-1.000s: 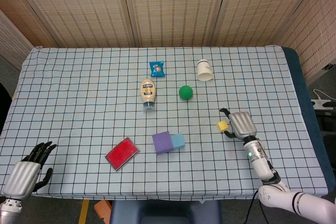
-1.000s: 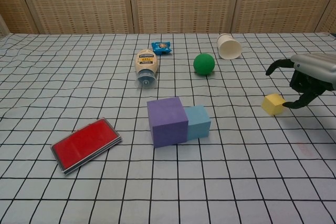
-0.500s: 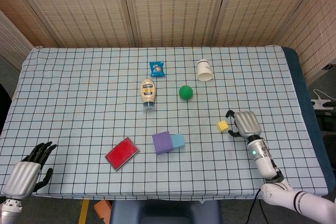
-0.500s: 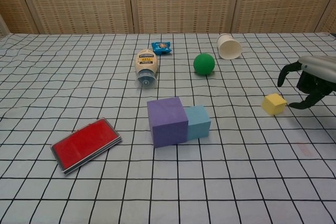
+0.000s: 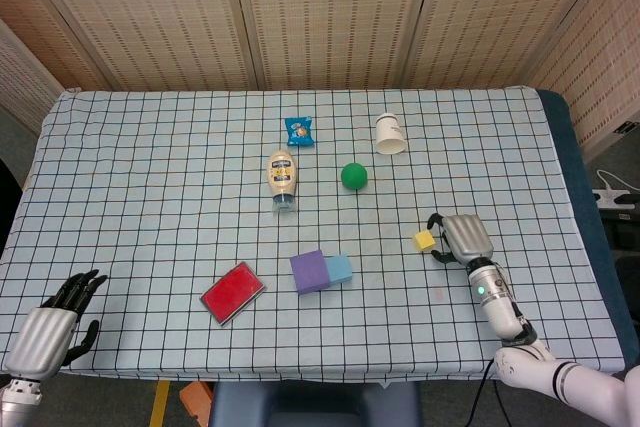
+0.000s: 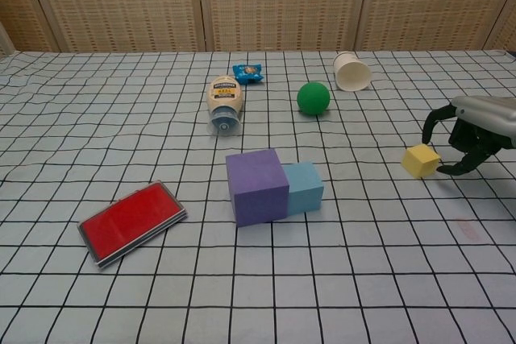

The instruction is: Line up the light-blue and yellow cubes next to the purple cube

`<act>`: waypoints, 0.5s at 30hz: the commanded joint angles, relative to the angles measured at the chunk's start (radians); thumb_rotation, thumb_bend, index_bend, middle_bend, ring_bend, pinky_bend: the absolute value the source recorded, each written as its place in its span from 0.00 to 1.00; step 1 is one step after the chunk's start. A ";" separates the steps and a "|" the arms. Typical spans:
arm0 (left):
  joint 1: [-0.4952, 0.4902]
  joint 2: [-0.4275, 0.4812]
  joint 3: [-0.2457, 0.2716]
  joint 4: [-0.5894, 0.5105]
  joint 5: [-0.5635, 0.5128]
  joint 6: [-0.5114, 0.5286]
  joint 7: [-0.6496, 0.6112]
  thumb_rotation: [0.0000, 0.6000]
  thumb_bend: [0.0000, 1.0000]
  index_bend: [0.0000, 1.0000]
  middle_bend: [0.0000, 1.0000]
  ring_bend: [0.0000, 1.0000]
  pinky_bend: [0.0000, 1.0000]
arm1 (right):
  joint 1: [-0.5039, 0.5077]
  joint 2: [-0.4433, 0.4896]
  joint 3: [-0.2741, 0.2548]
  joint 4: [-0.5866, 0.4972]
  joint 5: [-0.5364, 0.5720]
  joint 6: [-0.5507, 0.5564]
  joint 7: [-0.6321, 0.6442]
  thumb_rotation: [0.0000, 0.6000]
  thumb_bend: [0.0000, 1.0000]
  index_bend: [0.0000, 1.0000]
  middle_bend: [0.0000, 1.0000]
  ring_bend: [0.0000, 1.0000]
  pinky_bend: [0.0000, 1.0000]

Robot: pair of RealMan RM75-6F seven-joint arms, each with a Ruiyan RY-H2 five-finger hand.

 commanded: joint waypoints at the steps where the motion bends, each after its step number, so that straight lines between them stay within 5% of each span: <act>1: 0.000 0.000 0.000 0.000 0.000 0.001 0.000 1.00 0.52 0.12 0.07 0.09 0.40 | 0.000 -0.006 0.000 0.009 -0.007 -0.003 0.014 1.00 0.13 0.44 0.92 0.82 0.90; 15: 0.000 0.000 0.001 -0.001 0.002 -0.001 0.002 1.00 0.52 0.12 0.07 0.09 0.40 | -0.005 -0.018 -0.001 0.036 -0.034 0.002 0.051 1.00 0.13 0.45 0.92 0.82 0.90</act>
